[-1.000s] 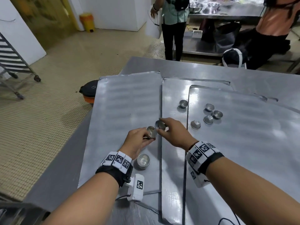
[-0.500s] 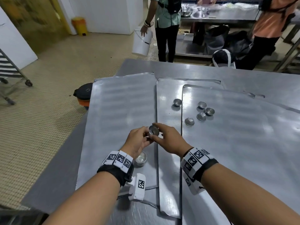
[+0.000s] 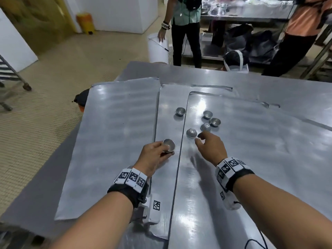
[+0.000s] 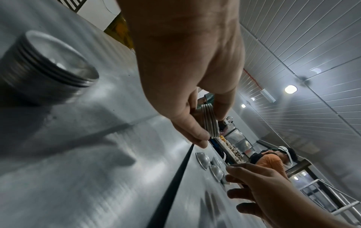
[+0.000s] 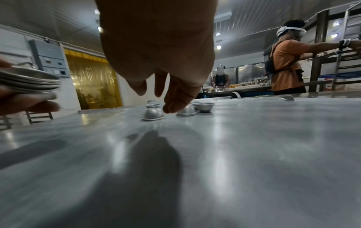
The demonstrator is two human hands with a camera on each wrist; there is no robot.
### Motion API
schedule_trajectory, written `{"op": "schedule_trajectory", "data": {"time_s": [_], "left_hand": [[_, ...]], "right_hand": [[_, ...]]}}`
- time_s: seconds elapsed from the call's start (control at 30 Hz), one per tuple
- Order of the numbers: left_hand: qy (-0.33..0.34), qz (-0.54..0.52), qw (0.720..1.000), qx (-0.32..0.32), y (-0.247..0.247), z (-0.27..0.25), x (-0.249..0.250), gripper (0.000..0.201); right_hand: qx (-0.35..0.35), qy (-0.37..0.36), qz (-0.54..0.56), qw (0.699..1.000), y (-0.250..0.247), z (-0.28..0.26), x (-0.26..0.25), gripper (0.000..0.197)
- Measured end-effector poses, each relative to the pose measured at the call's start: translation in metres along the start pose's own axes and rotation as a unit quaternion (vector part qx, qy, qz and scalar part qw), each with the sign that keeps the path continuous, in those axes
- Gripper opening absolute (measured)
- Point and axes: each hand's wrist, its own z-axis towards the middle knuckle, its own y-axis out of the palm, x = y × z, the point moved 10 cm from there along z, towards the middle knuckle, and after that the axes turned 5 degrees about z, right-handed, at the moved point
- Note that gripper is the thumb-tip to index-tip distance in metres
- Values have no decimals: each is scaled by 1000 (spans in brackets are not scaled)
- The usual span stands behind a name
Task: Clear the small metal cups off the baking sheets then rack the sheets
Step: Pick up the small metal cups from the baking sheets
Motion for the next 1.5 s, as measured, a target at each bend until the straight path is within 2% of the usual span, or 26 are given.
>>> {"op": "schedule_trajectory", "data": {"time_s": [0.1, 0.23, 0.3, 0.43, 0.6, 0.73, 0.97, 1.07, 1.2, 1.37, 1.5], "left_hand": [[-3, 9, 1000, 15, 11, -5, -9, 14], [-13, 16, 999, 32, 16, -11, -18, 12], [-17, 20, 999, 41, 16, -13, -22, 13], [-19, 20, 998, 53, 11, -15, -27, 20], [-24, 29, 998, 42, 14, -12, -32, 16], [-24, 28, 999, 27, 25, -5, -33, 14], [-20, 42, 999, 1, 41, 5, -32, 12], [-23, 41, 999, -7, 44, 6, -32, 12], [-17, 29, 999, -21, 48, 6, -27, 11], [-15, 26, 999, -25, 48, 4, -23, 11], [-16, 28, 999, -26, 49, 3, -24, 11]], "right_hand": [[-49, 10, -24, 998, 3, 21, 23, 41], [-131, -25, -62, 989, 18, 46, 16, 57], [-156, -51, -89, 982, 29, 57, 5, 55], [-194, -80, -161, 964, 50, 63, -6, 38], [-147, -53, -97, 983, 52, 51, 5, 28], [-117, -60, -87, 988, 49, 35, 10, 34], [-46, -63, -73, 994, 42, 10, 21, 14], [-50, -58, -67, 995, 41, 4, 23, 13], [-41, -59, -25, 997, 28, -6, 20, 38], [-31, -63, -25, 997, 20, -16, 24, 14], [-55, -59, -28, 996, 24, -18, 31, 16]]}}
